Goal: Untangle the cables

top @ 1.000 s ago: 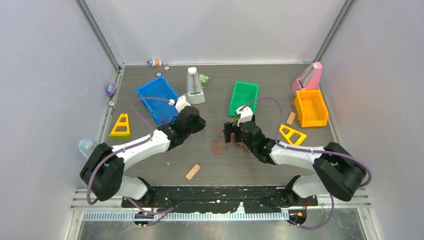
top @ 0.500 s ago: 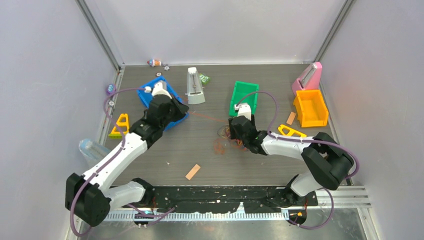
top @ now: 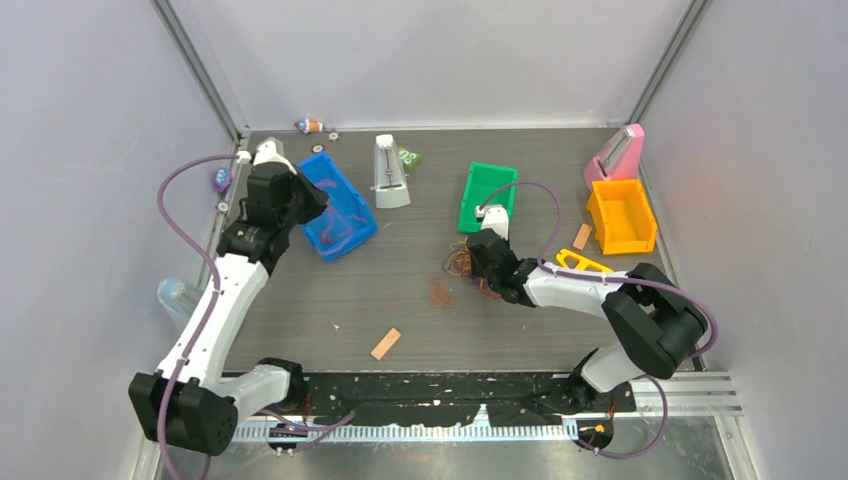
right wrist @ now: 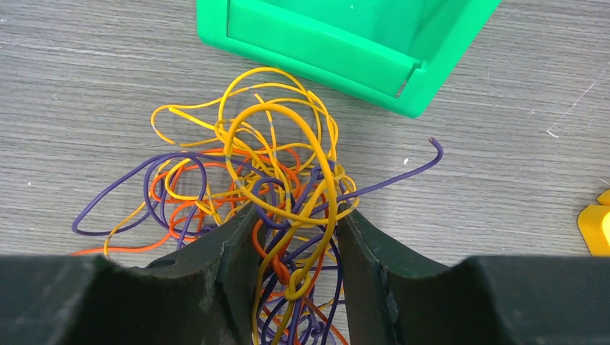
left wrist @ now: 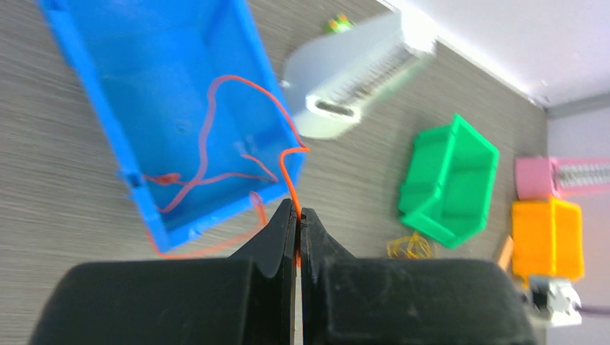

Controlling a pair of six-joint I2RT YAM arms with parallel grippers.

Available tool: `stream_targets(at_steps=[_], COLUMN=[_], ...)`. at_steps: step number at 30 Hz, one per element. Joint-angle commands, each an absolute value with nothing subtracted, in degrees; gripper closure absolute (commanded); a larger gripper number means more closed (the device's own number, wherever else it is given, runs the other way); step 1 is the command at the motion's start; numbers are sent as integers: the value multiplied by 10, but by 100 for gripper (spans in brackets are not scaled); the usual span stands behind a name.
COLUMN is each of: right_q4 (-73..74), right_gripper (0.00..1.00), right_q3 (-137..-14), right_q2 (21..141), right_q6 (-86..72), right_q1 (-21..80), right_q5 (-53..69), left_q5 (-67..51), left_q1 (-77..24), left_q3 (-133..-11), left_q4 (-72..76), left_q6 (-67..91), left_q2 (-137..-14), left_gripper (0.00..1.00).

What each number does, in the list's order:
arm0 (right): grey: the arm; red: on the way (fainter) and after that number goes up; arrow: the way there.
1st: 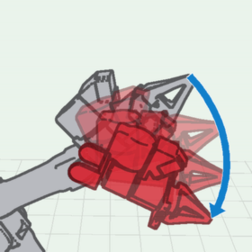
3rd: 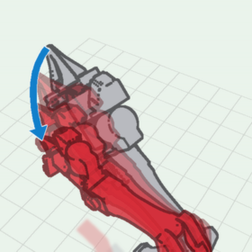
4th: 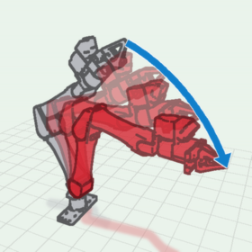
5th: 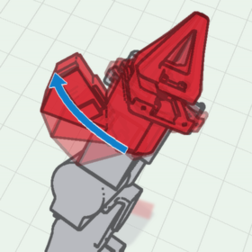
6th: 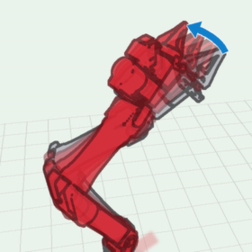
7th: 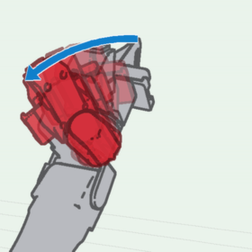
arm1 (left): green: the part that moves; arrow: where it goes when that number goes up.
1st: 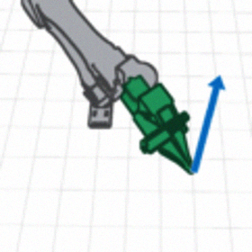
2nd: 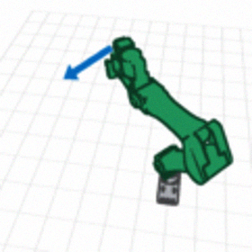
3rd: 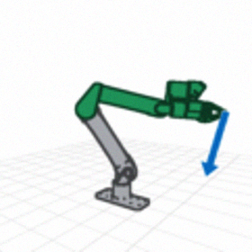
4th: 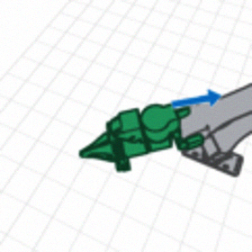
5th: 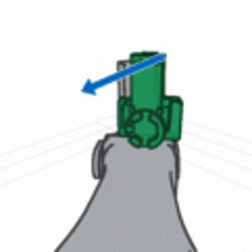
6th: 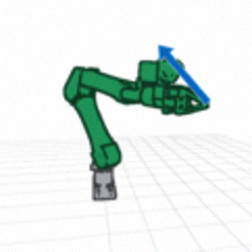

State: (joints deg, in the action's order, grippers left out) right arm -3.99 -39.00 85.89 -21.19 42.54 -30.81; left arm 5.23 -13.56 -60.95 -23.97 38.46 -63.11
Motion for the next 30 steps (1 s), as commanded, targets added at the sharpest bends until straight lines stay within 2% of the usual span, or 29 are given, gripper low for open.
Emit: stream_targets(at_steps=[1,9,13,19,24,30], right_q4=[-50,-61,-63,-64,-67,-67], right_gripper=[53,53,53,53,53,53], right_q3=[-397,-392,-392,-393,-394,-392], right_q2=[848,844,844,846,846,844], right_q6=[-220,-217,-217,-215,-213,-212], right_q1=[423,423,422,423,423,422], right_q5=[-319,-309,-307,-305,-301,-295], left_q5=[19,25,-20,-52,-135,-45], left_q1=[-68,-28,-16,-15,-29,-25], left_q3=[-651,-740,-794,-830,-834,-787], left_q4=[-243,-269,-282,-260,-254,-230], left_q6=[357,342,353,386,424,417], left_q2=[-661,-756,-787,-795,-777,-721], left_gripper=[100,100,100,100,100,100])
